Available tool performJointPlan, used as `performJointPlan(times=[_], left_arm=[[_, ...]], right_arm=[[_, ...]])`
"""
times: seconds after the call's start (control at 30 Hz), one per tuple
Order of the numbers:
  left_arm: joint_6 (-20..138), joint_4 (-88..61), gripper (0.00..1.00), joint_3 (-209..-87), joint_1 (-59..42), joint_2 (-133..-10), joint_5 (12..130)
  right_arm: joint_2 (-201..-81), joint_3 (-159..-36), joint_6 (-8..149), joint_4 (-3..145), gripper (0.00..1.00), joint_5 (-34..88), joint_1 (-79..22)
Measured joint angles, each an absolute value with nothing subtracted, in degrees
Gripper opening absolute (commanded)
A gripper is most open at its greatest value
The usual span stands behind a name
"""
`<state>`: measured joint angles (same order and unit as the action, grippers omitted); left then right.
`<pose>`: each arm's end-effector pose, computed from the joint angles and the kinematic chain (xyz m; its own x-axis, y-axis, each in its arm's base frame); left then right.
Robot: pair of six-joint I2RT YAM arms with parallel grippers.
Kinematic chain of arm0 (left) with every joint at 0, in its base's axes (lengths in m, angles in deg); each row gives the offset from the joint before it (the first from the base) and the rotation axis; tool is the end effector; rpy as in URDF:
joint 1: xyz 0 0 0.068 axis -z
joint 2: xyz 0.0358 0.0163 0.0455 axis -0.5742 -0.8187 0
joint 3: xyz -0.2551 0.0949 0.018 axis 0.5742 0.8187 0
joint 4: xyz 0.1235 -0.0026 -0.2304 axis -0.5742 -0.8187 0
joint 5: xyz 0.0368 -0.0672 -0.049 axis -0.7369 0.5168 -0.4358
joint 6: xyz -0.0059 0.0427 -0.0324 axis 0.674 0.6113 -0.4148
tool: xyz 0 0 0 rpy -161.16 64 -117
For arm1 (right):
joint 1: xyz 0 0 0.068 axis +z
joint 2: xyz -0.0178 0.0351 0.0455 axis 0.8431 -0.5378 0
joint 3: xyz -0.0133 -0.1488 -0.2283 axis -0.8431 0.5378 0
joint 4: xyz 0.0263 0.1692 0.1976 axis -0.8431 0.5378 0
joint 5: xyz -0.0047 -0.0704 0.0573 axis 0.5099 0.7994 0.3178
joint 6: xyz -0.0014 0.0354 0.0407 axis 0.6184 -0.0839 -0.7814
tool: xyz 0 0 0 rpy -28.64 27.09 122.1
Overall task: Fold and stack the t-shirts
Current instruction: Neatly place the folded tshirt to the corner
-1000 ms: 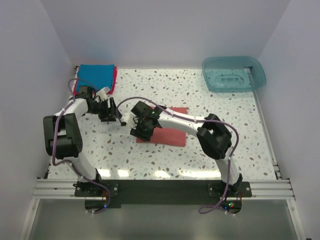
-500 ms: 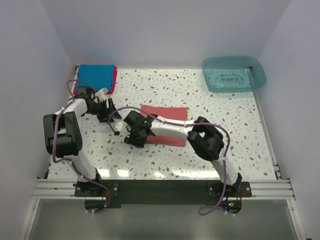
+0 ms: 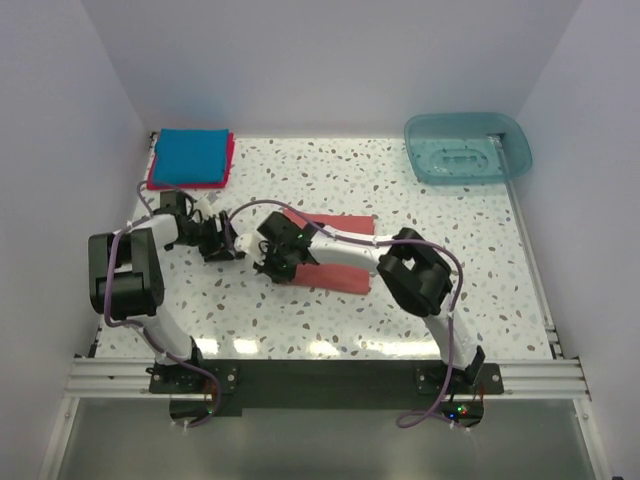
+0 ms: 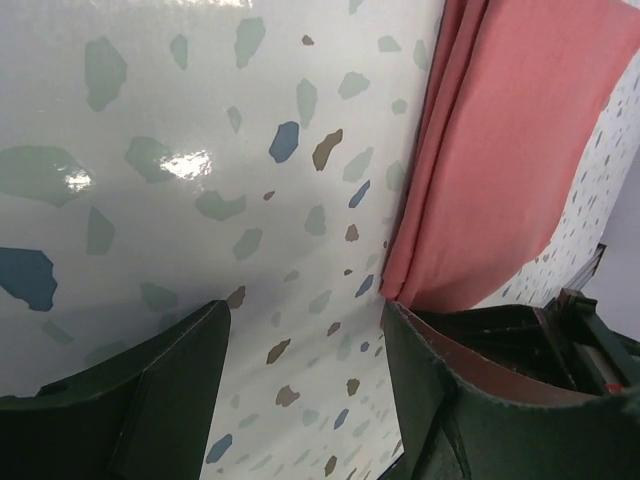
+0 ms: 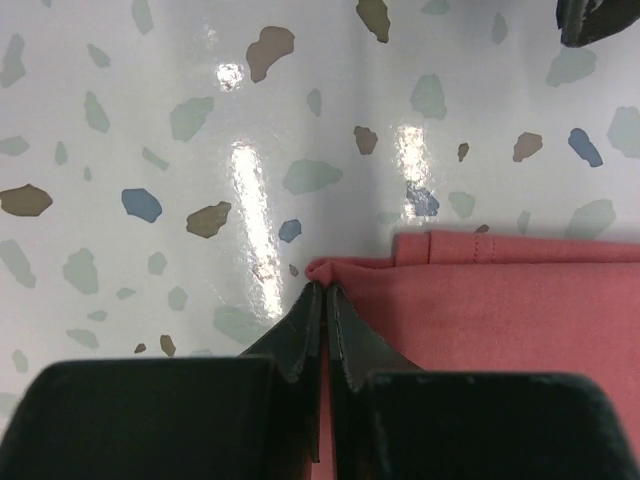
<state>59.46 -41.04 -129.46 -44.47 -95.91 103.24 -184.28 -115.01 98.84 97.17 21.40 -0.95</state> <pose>0.3092 0.0279 0.1424 -0.9343 -0.3001 -0.1923 -0.0999 0.7384 -0.6669 0.2510 0.3942 0.1625 -0.1151 -0.8173 -0.5647 -0.9887 0.1493 -0.0146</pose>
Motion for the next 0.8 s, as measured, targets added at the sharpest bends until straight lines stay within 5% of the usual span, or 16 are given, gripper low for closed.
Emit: performJointPlan(times=[0.57, 0.8], left_arm=[[38.02, -16.19, 0.84, -120.87, -35.66, -96.59, 112.1], [26.5, -4.73, 0.78, -119.93, -30.33, -100.57, 114.3]], right_arm=[[-176.96, -113.22, 97.64, 97.12, 0.0, 9.97, -5.57], [-176.59, -113.08, 95.87, 96.75, 0.0, 8.09, -5.54]])
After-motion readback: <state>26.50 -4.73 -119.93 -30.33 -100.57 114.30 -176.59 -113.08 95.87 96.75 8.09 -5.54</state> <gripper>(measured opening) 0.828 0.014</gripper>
